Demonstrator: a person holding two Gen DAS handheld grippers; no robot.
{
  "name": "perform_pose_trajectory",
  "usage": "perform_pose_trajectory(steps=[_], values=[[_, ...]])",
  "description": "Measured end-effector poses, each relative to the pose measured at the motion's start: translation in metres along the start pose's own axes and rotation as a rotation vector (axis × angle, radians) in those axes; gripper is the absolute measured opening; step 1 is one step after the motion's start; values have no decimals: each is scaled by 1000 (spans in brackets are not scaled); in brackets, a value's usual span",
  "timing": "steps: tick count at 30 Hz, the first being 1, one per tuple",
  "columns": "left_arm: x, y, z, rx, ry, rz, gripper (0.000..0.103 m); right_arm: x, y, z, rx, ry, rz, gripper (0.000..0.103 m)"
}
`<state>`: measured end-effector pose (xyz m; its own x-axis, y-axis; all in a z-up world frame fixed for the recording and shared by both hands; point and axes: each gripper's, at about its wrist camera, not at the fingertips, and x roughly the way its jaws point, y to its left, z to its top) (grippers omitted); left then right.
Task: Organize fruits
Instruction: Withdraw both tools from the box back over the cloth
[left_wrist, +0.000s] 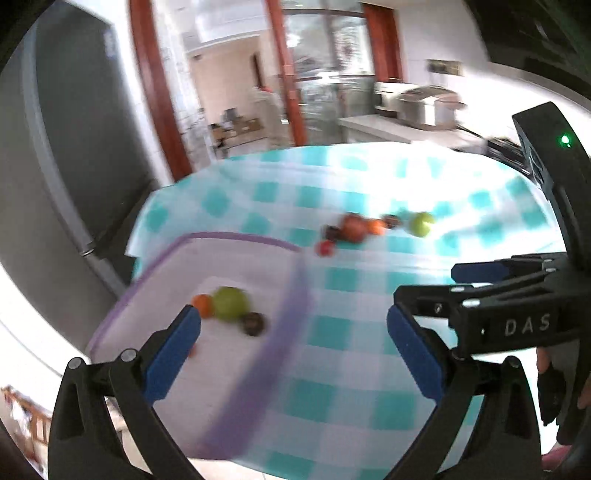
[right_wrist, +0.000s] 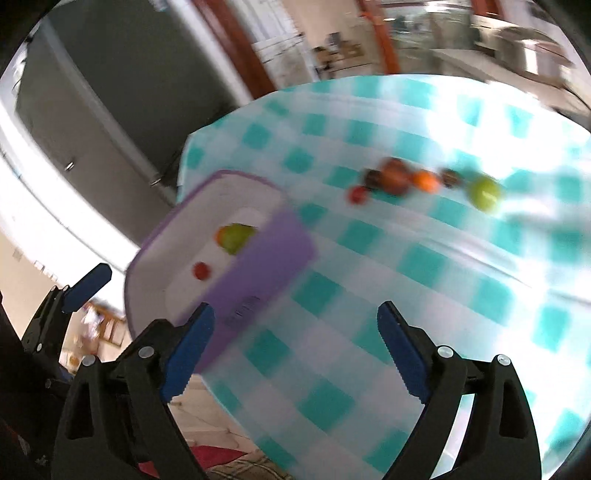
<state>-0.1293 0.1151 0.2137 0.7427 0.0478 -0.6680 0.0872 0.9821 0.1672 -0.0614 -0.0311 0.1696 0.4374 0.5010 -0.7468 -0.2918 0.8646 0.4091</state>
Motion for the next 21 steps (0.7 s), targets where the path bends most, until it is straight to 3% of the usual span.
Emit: perform_pose_trajectory(steps=[8, 15, 21], values=[[15, -94, -31, 158, 151, -115, 101, -69, -89, -55, 215, -77, -78, 87], [23, -137, -34, 266, 210, -153, 101, -80, -128, -81, 293, -89, -113, 87], [43, -158, -34, 353, 246, -193, 101, -69, -151, -83, 361, -73, -131, 87]])
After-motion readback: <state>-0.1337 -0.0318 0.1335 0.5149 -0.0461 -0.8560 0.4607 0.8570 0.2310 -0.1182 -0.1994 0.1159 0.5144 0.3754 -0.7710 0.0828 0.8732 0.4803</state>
